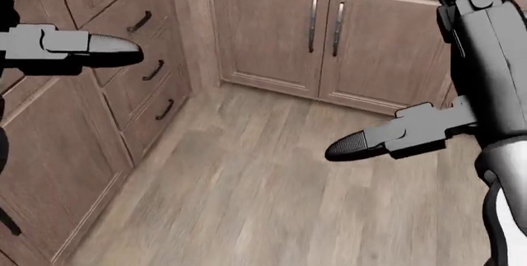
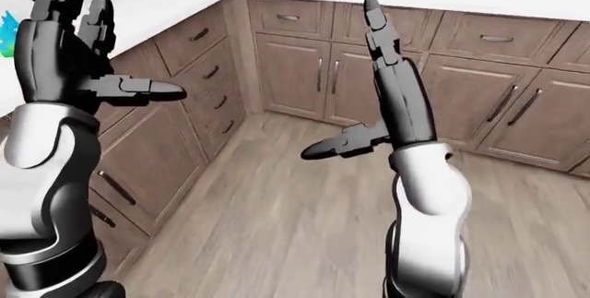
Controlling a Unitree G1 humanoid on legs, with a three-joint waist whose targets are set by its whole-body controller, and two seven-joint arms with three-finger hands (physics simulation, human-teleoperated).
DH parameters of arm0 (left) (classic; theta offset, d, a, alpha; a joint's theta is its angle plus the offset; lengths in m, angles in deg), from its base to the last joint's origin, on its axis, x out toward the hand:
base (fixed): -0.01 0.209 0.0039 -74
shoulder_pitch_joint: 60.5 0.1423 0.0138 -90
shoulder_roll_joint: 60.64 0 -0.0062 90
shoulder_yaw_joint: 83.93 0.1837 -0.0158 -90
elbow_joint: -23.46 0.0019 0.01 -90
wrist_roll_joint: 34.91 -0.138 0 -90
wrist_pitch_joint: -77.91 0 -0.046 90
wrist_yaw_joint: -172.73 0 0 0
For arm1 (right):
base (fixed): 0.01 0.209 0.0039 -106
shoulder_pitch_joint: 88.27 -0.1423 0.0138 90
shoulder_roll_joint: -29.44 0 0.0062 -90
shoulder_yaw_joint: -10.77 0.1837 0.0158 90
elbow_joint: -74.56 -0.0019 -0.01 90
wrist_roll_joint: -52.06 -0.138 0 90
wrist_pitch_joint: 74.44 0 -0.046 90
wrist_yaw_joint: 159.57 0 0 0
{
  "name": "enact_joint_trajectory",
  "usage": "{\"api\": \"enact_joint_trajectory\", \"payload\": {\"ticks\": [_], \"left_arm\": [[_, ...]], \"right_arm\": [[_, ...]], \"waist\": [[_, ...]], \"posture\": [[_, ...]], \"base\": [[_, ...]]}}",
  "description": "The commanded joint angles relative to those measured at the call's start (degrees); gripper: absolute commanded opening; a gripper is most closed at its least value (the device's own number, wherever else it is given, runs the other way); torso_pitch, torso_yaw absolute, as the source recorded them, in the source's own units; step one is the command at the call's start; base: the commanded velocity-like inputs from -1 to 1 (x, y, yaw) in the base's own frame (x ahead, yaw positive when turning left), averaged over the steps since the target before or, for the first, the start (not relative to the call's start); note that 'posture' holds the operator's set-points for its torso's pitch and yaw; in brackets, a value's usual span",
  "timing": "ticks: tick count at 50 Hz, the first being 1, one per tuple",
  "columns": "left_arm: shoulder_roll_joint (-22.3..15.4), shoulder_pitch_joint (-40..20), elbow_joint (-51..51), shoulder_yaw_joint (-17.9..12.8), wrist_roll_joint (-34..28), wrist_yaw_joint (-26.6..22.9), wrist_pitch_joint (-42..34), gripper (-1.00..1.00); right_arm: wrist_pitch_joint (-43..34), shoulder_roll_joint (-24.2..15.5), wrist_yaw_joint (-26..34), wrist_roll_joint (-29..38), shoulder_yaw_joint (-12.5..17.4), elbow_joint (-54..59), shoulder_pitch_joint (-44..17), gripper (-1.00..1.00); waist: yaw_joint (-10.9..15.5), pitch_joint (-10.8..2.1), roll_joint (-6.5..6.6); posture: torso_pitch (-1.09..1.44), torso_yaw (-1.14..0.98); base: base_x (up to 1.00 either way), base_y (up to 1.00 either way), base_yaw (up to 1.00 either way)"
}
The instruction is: Move the drinks to the dining counter.
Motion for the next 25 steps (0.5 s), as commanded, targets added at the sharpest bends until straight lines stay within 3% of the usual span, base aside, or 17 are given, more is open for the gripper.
{"api": "enact_joint_trajectory", "payload": {"ticks": [1, 3, 5, 7, 8, 9, 10, 11, 15, 23, 25], "left_arm": [[-0.3, -2.4, -2.4, 0.2, 0.0, -0.1, 1.7, 1.0], [-0.3, -2.3, -2.6, 0.1, 0.1, -0.2, 1.6, 1.0], [-0.4, -2.1, -2.8, 0.1, 0.0, -0.3, 1.7, 1.0], [-0.3, -1.9, -2.9, 0.2, 0.0, -0.3, 1.7, 1.0], [-0.3, -1.8, -2.8, 0.2, -0.1, -0.4, 1.8, 1.0], [-0.3, -1.8, -2.8, 0.2, -0.1, -0.4, 1.8, 1.0], [-0.2, -1.6, -2.9, 0.2, -0.2, -0.5, 2.0, 1.0], [-0.2, -1.5, -2.9, 0.2, -0.2, -0.5, 2.0, 1.0], [0.0, -1.5, -3.1, 0.0, 0.1, -0.4, 1.5, 1.0], [0.0, -1.8, -2.9, 0.3, 0.0, 0.0, 1.2, 1.0], [-0.2, -2.2, -2.9, 0.0, 0.2, 0.0, 0.8, 1.0]], "right_arm": [[1.9, -0.8, -0.8, 1.0, 1.5, -2.7, -1.8, 1.0], [1.8, -0.7, -0.6, 1.1, 1.5, -2.9, -1.8, 1.0], [1.8, -0.7, -0.5, 1.3, 1.5, -3.2, -1.6, 1.0], [1.9, -0.5, -0.5, 1.5, 1.5, -3.4, -1.3, 1.0], [2.0, -0.5, -0.5, 1.5, 1.5, -3.4, -1.2, 1.0], [2.2, -0.3, -0.5, 1.3, 1.6, -3.5, -1.1, 1.0], [2.4, -0.3, -0.6, 1.3, 1.7, -3.2, -0.8, 1.0], [2.4, -0.2, -0.7, 1.3, 1.7, -3.2, -0.9, 1.0], [2.5, -0.1, -0.7, 1.2, 1.7, -3.3, -0.7, 1.0], [3.0, 0.0, -1.0, 1.0, 1.6, -3.2, -0.4, 1.0], [3.2, 0.0, -1.1, 0.6, 1.8, -2.8, -0.7, 1.0]], "waist": [[0.2, -2.7, 0.2], [0.1, -3.08, -0.78], [-0.1, -2.39, -2.34], [-0.1, -0.55, -4.95], [-0.2, -0.38, -6.54], [-0.3, -1.2, -8.81], [-0.3, -2.39, -9.62], [-0.6, -0.91, -8.39], [-0.1, -2.11, -7.73], [-1.3, -2.44, -3.24], [-1.4, -2.96, -1.39]], "posture": [[0.0, 0.0], [0.0, 0.0], [0.0, 0.0], [0.0, 0.0], [0.0, 0.0], [0.0, 0.0], [0.0, 0.0], [0.0, 0.0], [0.0, 0.0], [0.0, 0.0], [0.0, 0.0]], "base": [[0.09, 0.0, 0.73], [0.09, 0.0, 0.82], [0.14, 0.0, 0.89], [0.25, 0.0, 0.98], [0.26, 0.0, 0.98], [0.27, 0.0, 0.99], [0.27, 0.0, 0.98], [0.26, 0.0, 0.98], [0.26, 0.0, 0.98], [0.3, 0.0, 0.98], [0.3, 0.0, 0.98]]}}
